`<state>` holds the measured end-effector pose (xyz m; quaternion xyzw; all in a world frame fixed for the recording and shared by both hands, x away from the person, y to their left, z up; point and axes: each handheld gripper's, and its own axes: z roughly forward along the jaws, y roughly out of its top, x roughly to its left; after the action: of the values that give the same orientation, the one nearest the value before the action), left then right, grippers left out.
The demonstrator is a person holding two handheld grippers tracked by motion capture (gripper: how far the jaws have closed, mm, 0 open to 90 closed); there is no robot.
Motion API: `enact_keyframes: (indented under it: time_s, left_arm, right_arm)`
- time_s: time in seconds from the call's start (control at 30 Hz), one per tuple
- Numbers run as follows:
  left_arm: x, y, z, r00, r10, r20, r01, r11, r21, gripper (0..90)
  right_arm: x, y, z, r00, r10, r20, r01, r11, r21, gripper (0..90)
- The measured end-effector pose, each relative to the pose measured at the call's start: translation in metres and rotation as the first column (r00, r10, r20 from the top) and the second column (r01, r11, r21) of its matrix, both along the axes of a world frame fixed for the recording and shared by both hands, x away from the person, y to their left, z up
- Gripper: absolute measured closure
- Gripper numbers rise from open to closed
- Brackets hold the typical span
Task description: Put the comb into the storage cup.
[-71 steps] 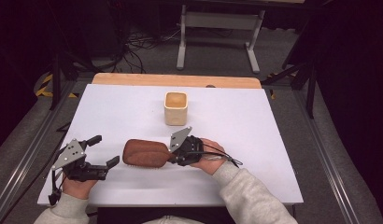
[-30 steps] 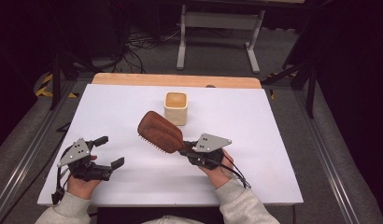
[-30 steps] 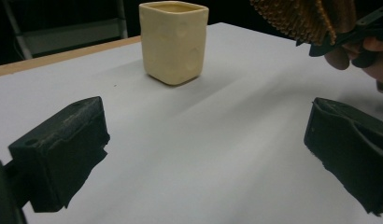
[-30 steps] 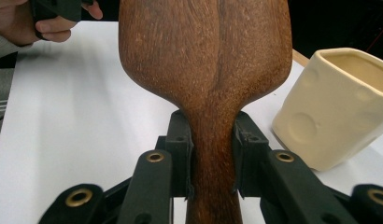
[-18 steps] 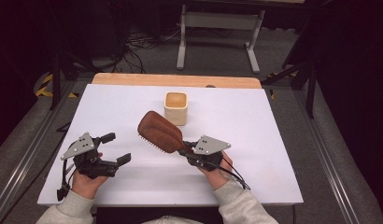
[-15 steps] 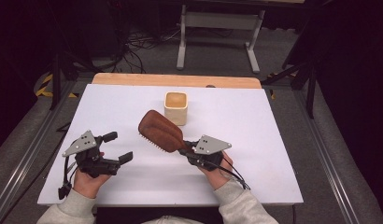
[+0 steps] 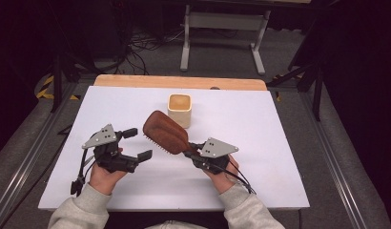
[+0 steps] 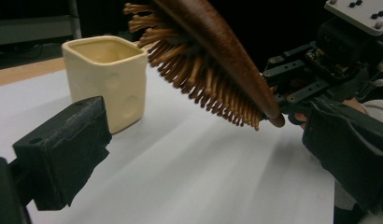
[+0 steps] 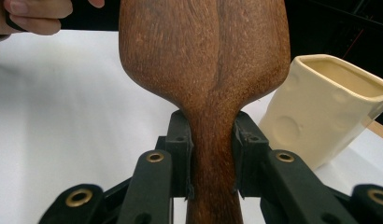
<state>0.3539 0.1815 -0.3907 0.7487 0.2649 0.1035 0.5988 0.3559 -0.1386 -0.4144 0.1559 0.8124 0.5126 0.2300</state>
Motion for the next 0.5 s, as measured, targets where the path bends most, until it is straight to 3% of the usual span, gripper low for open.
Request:
enact_keyframes:
  time_s: [0.13,0.23,0.5]
  left_arm:
    - [0.003,-0.014,0.005,0.9998,-0.020,0.007,0.019,0.9989,0.043,1.6]
    - [0.007,-0.024,0.007,0.9997,-0.021,-0.009,0.021,0.9979,0.061,1.6]
    - [0.013,-0.040,0.007,0.9989,-0.039,-0.025,0.041,0.9965,0.073,1.8]
  right_arm:
    - [0.000,-0.002,0.001,1.0000,-0.001,0.006,0.001,1.000,0.006,71.8]
    - [0.000,-0.003,0.002,1.0000,-0.005,0.006,0.005,1.000,0.011,71.8]
    - [-0.001,-0.002,0.002,1.0000,-0.001,0.008,0.001,1.000,0.010,71.8]
